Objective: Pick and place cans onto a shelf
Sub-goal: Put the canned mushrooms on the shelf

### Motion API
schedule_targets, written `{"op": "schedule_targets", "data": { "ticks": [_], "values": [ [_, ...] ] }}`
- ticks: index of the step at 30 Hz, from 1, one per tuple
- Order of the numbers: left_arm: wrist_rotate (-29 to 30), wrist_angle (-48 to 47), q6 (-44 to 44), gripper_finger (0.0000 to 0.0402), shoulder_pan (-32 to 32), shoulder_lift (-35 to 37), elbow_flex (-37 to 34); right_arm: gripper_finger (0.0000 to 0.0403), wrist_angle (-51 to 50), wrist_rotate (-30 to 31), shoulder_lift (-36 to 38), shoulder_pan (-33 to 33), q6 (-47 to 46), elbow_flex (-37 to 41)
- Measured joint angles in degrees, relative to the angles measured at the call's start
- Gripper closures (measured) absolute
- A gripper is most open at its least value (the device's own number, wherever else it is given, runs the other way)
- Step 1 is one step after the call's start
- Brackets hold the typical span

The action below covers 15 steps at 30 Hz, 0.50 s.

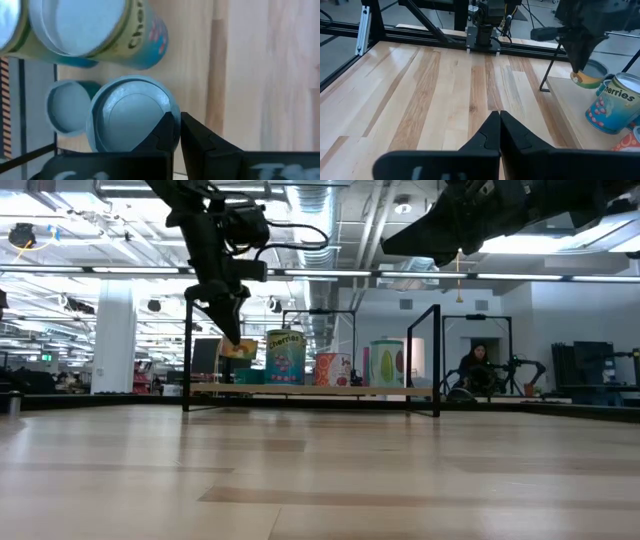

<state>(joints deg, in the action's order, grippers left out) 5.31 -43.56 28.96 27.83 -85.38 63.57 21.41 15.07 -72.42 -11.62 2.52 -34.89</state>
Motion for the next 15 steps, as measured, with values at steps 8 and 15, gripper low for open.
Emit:
{"op": "schedule_targets", "data": {
  "ticks": [8,15],
  "values": [
    [-1.0,2.2,1.5,0.0399,1.5,-3.1,0.0,0.0389,-0.1,0.0,0.0,0.0,-0.2,0.0],
    [-0.8,3.7,2.1,0.0399,2.0,-4.8,0.0,0.0388,-0.4,0.0,0.0,0.0,-0.1,0.0]
  ]
}}
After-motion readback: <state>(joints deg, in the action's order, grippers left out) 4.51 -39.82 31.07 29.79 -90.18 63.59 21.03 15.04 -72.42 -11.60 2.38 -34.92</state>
